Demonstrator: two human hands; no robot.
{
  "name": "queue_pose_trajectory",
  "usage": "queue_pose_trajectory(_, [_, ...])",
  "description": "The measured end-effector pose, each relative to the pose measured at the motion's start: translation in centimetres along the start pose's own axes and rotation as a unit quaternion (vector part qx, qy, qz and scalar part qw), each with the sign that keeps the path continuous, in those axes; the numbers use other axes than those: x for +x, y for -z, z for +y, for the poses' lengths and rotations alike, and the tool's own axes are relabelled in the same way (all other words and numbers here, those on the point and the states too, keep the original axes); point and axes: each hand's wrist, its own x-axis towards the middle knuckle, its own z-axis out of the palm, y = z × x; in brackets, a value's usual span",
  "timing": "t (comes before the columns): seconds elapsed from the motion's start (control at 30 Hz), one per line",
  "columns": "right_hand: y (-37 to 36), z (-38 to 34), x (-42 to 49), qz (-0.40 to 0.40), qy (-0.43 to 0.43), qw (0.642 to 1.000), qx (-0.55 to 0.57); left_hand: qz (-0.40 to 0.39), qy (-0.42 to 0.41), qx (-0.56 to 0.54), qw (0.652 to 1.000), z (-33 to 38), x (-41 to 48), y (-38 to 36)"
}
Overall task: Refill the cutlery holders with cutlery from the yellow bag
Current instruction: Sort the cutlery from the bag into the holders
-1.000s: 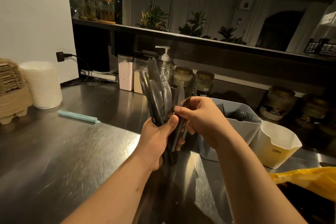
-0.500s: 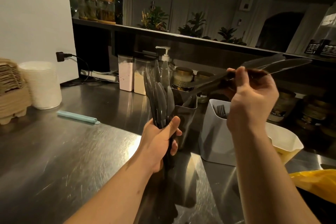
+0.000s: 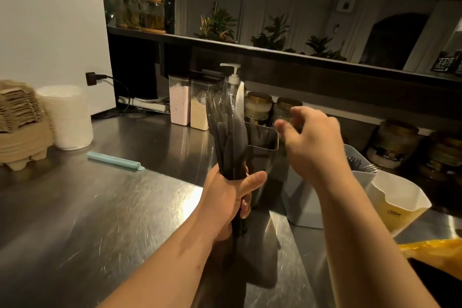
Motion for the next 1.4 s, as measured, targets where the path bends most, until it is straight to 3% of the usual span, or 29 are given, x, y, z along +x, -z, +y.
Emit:
queue_pose_trajectory(0.07, [1.0, -1.0, -1.1, -0.063, 0.011, 0.990, 0.123, 0.000, -0.007, -0.004, 1.000, -0.1, 0.0, 0.0])
queue_pose_trajectory(0.13, [0.6, -1.9, -2.1, -0.227, -0.007, 0.965, 0.131, 0.003, -0.015, 0.015, 1.000, -0.2, -0.1, -0.3])
queue_pose_trajectory(0.2, [-0.7, -2.1, -2.6, -0.298, -0.015, 0.948, 0.112, 0.024, -0.024, 0.084, 0.996, -0.4, 0.0, -0.6])
queue_pose_trajectory(0.3, [-1.8, -1.4, -2.5, -0.272, -0.031, 0.946, 0.174, 0.023, -0.041, 0.039, 0.998, -0.1, -0.2, -0.3])
queue_pose_trajectory(0.47, [-1.6, -0.4, -2.3, -0.261, -0.111, 0.878, 0.385, 0.012, -0.038, 0.007, 0.999, 0.4, -0.7, -0.5])
queue_pose_trajectory(0.77, [-1.5, 0.8, -1.3, -0.247, -0.119, 0.874, 0.401, -0.017, -0.014, -0.016, 1.000, 0.4, -0.7, -0.4])
queue_pose_trajectory(1.03, [-0.7, 0.9, -1.2, -0.195, -0.099, 0.894, 0.392, 0.032, 0.009, -0.009, 0.999, 0.5, -0.8, -0.8])
queue_pose_trajectory(1.17, [0.5, 0.5, -0.4, -0.033, -0.087, 0.876, 0.474, 0.066, 0.005, -0.027, 0.997, 0.4, -0.4, -0.6])
queue_pose_trajectory(1.3, [1.3, 0.5, 0.7, 0.156, -0.077, 0.828, 0.533, 0.070, 0.023, -0.044, 0.996, 0.2, -0.1, -0.3])
queue_pose_trajectory(1.4, [0.8, 0.4, 2.6, 0.203, -0.049, 0.842, 0.498, 0.063, 0.028, -0.056, 0.996, 0.1, 0.0, -0.1])
